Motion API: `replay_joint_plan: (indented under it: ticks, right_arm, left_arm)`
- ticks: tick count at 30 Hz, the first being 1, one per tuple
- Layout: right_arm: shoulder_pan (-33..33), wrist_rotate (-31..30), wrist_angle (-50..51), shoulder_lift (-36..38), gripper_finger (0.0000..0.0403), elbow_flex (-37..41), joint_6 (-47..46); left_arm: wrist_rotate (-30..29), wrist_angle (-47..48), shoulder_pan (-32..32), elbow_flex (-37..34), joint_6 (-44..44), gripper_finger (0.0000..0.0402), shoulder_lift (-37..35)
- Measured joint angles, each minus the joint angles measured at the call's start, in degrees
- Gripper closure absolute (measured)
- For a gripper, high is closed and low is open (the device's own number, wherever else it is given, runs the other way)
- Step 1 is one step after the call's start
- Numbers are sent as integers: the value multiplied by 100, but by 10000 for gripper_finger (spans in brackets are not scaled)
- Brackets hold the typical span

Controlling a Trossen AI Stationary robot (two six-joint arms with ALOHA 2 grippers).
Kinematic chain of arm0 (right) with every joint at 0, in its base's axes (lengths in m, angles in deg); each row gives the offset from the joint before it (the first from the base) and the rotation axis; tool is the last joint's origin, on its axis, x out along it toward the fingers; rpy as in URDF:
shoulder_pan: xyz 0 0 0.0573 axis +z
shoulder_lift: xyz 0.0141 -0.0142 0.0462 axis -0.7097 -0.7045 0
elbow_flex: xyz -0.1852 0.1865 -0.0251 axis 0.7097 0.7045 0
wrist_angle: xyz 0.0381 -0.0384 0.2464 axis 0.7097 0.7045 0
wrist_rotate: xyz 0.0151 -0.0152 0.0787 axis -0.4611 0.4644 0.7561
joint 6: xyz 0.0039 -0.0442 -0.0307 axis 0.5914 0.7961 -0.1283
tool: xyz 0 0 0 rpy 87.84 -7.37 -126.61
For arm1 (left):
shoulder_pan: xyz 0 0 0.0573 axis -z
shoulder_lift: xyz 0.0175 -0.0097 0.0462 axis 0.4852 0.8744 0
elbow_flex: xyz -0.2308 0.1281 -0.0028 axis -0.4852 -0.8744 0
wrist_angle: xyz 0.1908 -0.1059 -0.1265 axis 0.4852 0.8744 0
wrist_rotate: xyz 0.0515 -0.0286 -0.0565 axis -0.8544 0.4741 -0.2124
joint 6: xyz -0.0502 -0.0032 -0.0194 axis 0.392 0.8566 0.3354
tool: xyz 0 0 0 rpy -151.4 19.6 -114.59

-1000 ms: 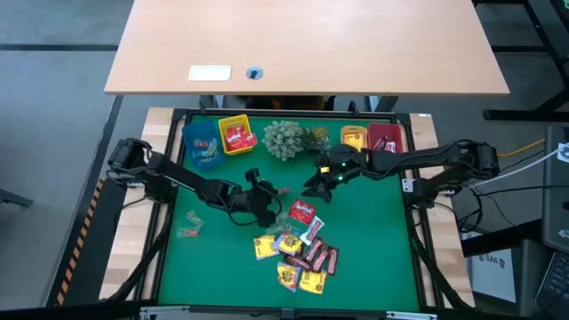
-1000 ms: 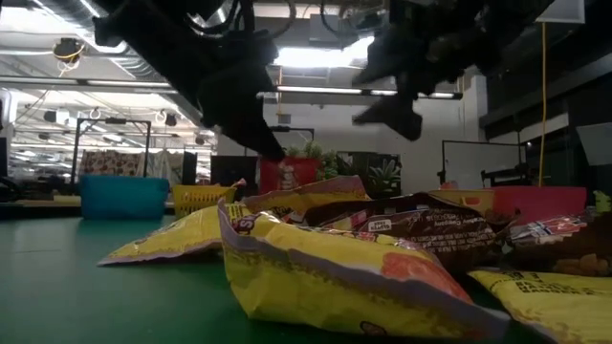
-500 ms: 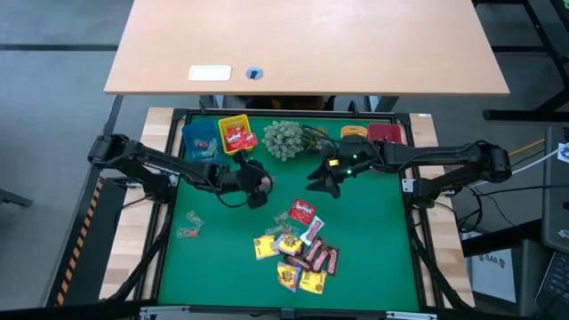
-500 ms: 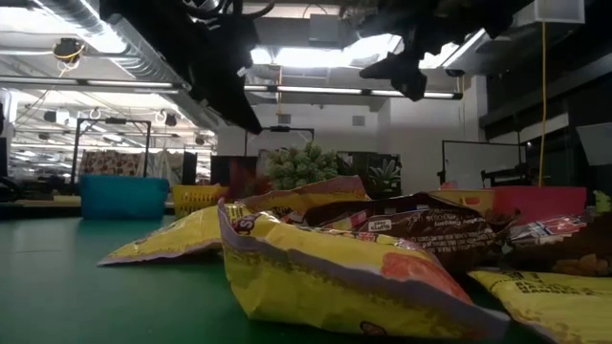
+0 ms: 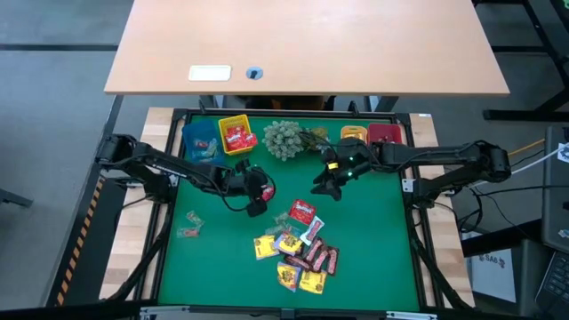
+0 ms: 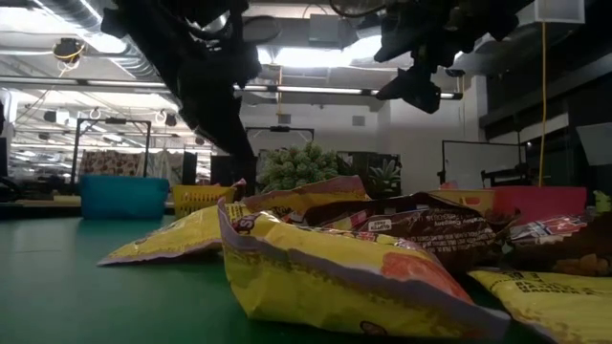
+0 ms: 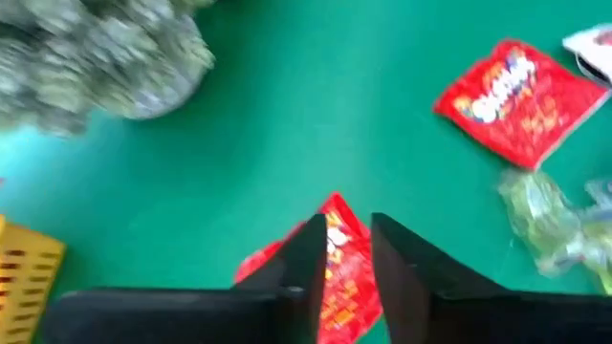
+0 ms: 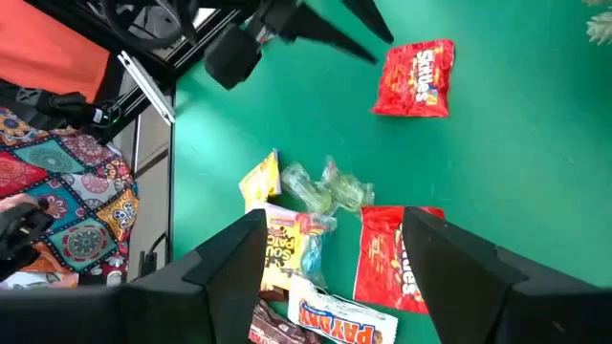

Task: Sort candy
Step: Put the red candy into the yellow bin

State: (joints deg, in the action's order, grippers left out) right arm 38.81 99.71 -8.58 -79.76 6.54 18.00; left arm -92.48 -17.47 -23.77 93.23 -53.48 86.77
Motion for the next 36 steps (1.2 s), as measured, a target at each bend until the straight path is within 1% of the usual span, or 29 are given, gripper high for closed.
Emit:
replay_joint_plan:
  ticks: [3,5,8,10,15,23,26,28,36]
  right_arm:
    - [0,0,17,0,158,0,0]
    - [0,0,31,-1,158,0,0]
    - [0,0,46,-2,158,0,0]
    - [0,0,50,-2,158,0,0]
    - [0,0,84,-2,158,0,0]
    - [0,0,83,-2,158,0,0]
    - [0,0,83,-4,158,0,0]
    - [0,0,83,-4,158,0,0]
    - [0,0,83,-4,158,0,0]
  left_arm:
    - [225,17,0,-1,4,284,200]
    - [182,16,15,-4,39,258,374]
    - [103,43,5,-4,42,232,667]
    - [119,60,0,-4,42,224,840]
    - [423,66,11,-4,-121,221,1150]
    - [321,-49,-13,31,-185,221,1541]
    - [313,-73,-11,35,-186,232,1607]
    - [312,-86,-11,35,-187,250,1616]
    - [294,-427,-17,5,-212,365,1585]
